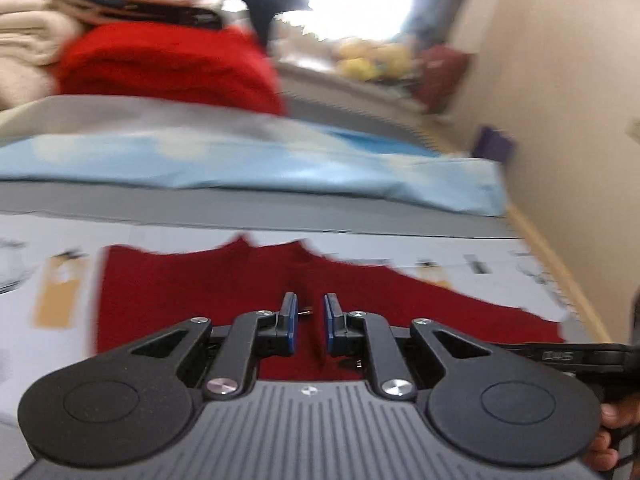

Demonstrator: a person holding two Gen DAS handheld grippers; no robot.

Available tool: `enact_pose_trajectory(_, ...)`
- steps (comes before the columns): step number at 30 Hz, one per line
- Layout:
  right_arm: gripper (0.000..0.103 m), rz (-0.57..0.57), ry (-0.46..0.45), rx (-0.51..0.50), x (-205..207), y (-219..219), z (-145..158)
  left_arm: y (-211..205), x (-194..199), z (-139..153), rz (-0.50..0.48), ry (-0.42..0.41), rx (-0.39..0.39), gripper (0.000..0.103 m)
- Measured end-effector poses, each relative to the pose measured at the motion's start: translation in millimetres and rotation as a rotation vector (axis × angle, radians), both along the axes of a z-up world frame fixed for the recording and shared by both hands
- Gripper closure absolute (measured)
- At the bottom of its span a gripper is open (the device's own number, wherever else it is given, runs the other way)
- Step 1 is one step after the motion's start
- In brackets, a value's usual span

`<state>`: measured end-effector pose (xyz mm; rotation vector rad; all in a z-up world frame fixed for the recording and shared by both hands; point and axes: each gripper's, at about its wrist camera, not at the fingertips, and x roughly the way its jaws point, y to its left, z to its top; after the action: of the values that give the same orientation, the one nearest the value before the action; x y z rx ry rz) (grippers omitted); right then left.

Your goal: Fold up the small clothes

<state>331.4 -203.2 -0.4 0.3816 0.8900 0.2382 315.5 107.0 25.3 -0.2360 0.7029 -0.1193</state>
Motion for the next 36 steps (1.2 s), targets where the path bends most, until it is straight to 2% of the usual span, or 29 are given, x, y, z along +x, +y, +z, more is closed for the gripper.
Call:
enact_pose_trajectory(1, 0.074, -0.008, 0.004, 0.014, 1, -1, 0, 9, -1, 5, 0.042, 0.023, 0.017, 0.088)
enact_pose_trajectory(3, 0.075, -0.014, 0.003, 0.013, 2, 0, 0, 31, -11, 14, 0.161, 0.056, 0.043, 0.082)
enact_pose_trajectory(5, 0.076, -0.014, 0.005, 0.012, 3, 2, -1, 52, -18, 16, 0.23, 0.052, 0.035, 0.077)
enact_pose_trajectory(7, 0.077, -0.015, 0.015, 0.017, 5, 7, -5, 68, -26, 6, 0.279, 0.035, 0.053, 0.076)
enact_pose_trajectory(8, 0.077, -0.015, 0.02, 0.018, 6, 8, -6, 71, -25, -2, 0.297, 0.057, 0.082, 0.076)
enact_pose_trajectory(10, 0.078, -0.013, 0.027, 0.023, 8, 16, -10, 73, -8, -19, 0.328, 0.169, 0.125, 0.076)
enact_pose_trajectory(13, 0.08, 0.008, 0.025, 0.016, 11, 34, -16, 84, 6, -25, 0.3, 0.158, 0.041, 0.075)
enact_pose_trajectory(15, 0.08, 0.029, 0.024, 0.018, 14, 48, -20, 95, 16, -29, 0.312, 0.166, 0.046, 0.075)
enact_pose_trajectory(17, 0.08, 0.05, 0.019, 0.021, 18, 62, -25, 110, 23, -37, 0.351, 0.205, 0.05, 0.075)
enact_pose_trajectory(20, 0.078, 0.084, 0.016, 0.019, 26, 86, -33, 127, 24, -46, 0.384, 0.259, -0.02, 0.075)
enact_pose_trajectory(22, 0.07, 0.109, 0.007, 0.0, 33, 103, -38, 133, 21, -45, 0.378, 0.271, -0.06, 0.075)
enact_pose_trajectory(24, 0.057, 0.129, -0.002, -0.028, 41, 117, -43, 135, 21, -42, 0.372, 0.263, -0.066, 0.075)
enact_pose_trajectory(30, 0.055, 0.17, 0.0, -0.09, 60, 141, -61, 136, 27, -44, 0.36, 0.276, -0.079, 0.073)
enact_pose_trajectory(32, 0.056, 0.165, -0.007, -0.146, 64, 145, -67, 133, 29, -46, 0.346, 0.285, -0.073, 0.073)
enact_pose_trajectory(34, 0.074, 0.167, 0.003, -0.182, 68, 145, -72, 131, 30, -48, 0.338, 0.29, -0.062, 0.073)
enact_pose_trajectory(36, 0.09, 0.17, 0.014, -0.146, 70, 140, -74, 131, 31, -49, 0.33, 0.292, -0.059, 0.073)
